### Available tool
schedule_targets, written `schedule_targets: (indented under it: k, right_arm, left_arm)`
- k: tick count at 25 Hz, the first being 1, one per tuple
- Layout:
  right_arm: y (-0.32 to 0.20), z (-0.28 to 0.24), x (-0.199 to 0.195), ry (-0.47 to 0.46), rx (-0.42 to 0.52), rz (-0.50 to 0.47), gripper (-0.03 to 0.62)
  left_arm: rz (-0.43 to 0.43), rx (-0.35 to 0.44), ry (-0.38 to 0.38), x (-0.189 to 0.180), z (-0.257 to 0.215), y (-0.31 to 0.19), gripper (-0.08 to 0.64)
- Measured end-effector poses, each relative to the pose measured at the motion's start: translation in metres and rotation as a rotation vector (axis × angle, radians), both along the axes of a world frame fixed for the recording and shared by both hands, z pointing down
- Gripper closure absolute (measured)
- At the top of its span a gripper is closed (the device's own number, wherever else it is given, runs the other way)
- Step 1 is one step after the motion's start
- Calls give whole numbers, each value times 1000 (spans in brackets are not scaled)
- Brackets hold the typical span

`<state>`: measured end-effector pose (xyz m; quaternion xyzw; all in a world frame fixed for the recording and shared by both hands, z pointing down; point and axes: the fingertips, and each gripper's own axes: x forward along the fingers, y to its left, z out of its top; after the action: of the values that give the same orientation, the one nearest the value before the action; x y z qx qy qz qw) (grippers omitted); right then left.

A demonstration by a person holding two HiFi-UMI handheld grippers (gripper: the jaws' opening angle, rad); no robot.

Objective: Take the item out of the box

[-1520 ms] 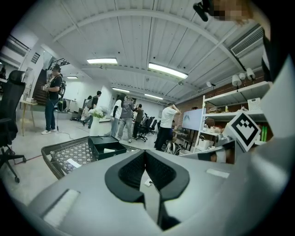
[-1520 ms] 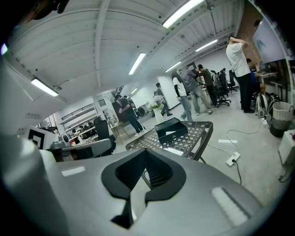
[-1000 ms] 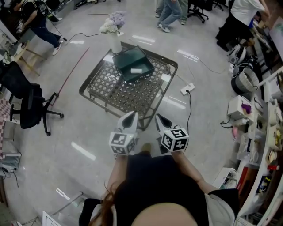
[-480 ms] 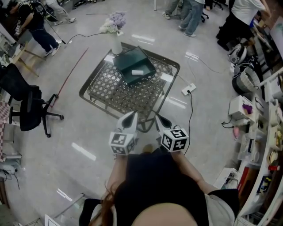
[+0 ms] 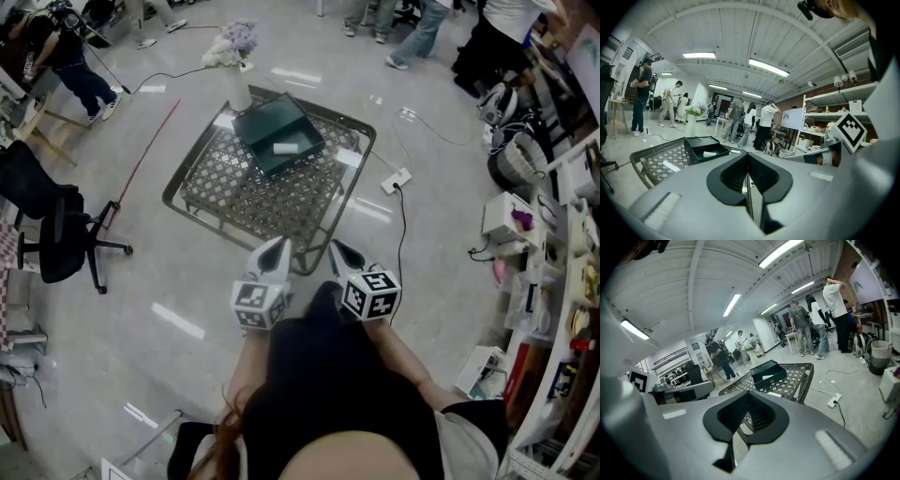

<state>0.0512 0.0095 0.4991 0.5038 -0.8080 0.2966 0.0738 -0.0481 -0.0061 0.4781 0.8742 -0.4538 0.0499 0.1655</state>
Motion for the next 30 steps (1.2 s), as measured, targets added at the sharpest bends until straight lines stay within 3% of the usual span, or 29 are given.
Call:
schedule_targets:
  k: [11,30]
  right_arm:
    - [11,5,6,4,-14,16,592]
    - [-42,2,15,4,-21,-16,592]
  left_arm:
    - [7,-18,7,4,6,12,551]
    - [-33,-44,12,10,10,-35,552]
